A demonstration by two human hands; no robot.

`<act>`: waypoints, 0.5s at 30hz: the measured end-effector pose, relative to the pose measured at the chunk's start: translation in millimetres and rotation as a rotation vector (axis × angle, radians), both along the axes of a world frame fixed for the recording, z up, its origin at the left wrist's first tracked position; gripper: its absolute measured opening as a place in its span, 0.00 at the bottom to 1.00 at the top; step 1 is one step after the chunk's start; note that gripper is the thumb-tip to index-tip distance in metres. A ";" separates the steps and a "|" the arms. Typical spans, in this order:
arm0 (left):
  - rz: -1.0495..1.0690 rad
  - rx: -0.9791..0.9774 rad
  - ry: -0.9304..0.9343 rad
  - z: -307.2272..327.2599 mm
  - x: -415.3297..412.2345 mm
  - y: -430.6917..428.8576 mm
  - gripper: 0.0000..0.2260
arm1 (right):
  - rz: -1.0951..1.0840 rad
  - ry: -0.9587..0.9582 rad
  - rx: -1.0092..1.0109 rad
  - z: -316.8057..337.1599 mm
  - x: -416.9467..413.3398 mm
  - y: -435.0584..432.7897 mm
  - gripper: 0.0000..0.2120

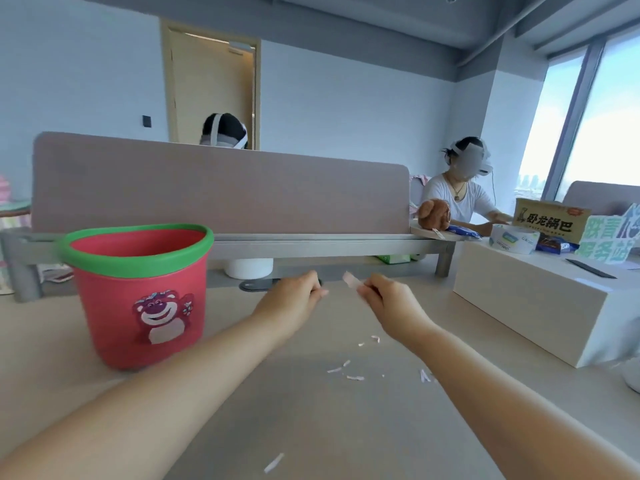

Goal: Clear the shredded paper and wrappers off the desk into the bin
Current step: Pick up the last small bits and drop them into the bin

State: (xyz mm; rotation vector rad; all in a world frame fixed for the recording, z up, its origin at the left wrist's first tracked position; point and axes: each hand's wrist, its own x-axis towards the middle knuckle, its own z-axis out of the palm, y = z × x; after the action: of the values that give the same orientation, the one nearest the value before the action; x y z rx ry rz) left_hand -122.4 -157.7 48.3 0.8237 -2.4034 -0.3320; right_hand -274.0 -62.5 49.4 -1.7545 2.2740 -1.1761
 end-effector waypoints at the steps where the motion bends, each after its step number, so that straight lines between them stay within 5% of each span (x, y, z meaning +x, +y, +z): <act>1: 0.025 -0.032 0.029 13.4 13.0 -3.4 0.09 | 0.035 -0.009 -0.048 10.9 12.8 -10.9 0.16; 8: 0.304 -0.187 0.071 88.2 116.2 -56.0 0.11 | 0.243 -0.031 -0.236 71.6 103.3 -92.3 0.17; 15: 0.382 0.034 -0.211 92.2 174.1 -106.9 0.16 | 0.348 -0.030 -0.238 92.0 165.7 -164.8 0.15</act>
State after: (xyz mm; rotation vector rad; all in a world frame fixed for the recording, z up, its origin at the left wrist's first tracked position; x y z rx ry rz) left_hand 51.7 -264.6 140.5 1.3647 -2.3631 -0.1399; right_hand -108.4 -227.3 141.4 -2.0853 1.7712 -1.4261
